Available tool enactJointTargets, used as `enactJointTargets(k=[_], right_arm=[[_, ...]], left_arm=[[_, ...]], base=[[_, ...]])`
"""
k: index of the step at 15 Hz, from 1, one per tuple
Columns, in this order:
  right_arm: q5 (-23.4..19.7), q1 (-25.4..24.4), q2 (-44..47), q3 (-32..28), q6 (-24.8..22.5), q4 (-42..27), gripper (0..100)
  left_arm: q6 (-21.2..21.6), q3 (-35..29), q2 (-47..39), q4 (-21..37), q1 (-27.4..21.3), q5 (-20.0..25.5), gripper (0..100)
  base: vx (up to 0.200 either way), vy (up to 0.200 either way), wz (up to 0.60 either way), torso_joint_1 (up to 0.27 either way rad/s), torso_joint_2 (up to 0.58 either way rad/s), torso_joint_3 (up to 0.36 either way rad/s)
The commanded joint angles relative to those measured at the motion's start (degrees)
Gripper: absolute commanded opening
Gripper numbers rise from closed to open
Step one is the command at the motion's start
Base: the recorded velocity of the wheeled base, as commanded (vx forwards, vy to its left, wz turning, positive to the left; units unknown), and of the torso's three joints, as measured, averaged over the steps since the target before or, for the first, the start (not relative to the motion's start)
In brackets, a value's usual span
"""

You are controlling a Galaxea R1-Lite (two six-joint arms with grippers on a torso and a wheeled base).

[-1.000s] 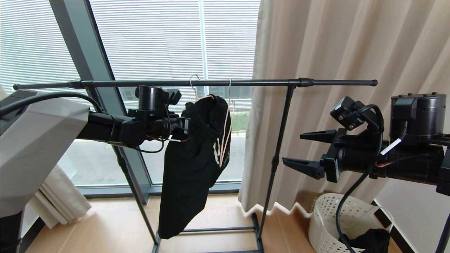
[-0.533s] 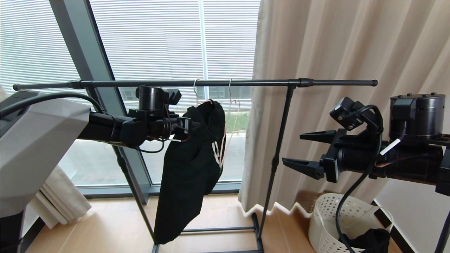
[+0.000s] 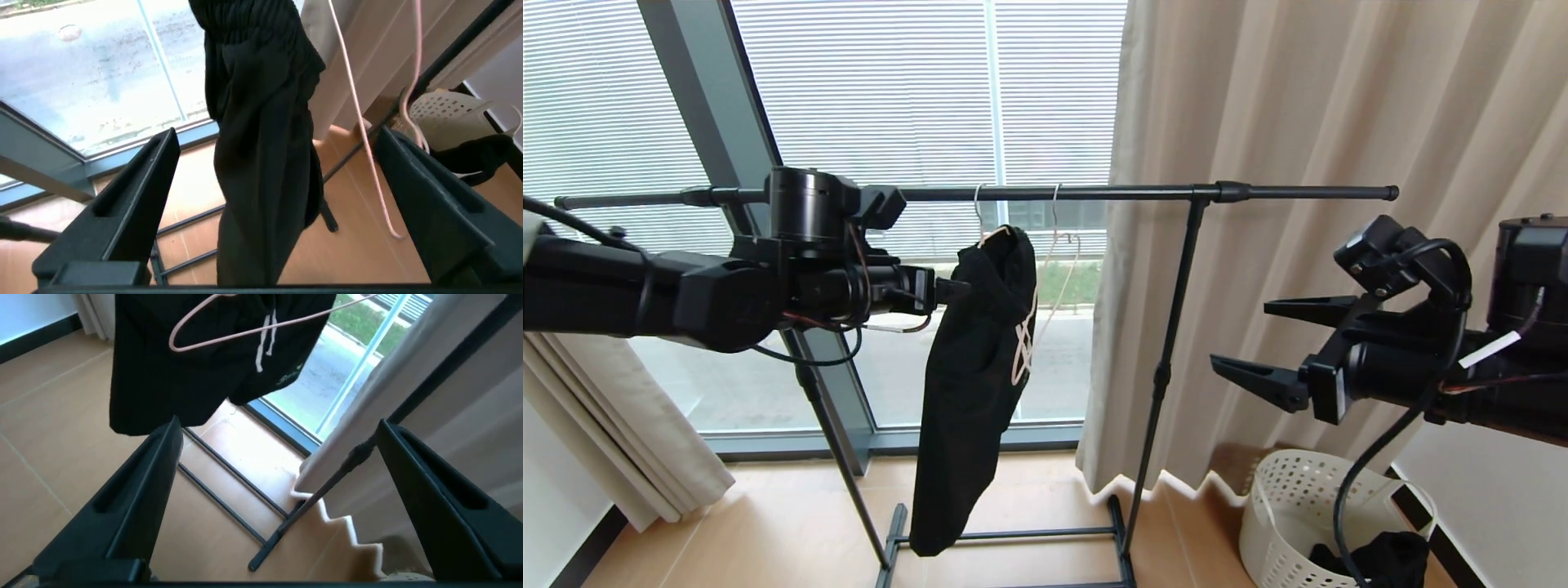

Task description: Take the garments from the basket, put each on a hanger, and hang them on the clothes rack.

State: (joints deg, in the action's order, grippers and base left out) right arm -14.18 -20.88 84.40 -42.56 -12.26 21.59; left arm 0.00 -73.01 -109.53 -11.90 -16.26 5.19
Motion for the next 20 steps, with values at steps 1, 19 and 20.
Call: enactJointTargets(k=[1,19,20], right_arm=[[6.6,0.1,-16.6,7.8,1.1,-0.8,100],[17.2,11.9,-74.6,41.9,8.4,-23.3,100],[17.2,12.3,-74.6,41.9,8.5,-23.3,100]], left_arm=[[0.1,16.6,20.9,2.0,0.8,-0.4,100],[-4.3,73.0,85.5,3.6,1.8,-1.1,100],[-4.3,73.0,85.5,3.6,1.8,-1.2,100]], base=[[0.0,0.0,0.0,0.0,0.0,0.0],[0.0,0.0,0.0,0.0,0.0,0.0],[0.0,0.0,0.0,0.0,0.0,0.0]])
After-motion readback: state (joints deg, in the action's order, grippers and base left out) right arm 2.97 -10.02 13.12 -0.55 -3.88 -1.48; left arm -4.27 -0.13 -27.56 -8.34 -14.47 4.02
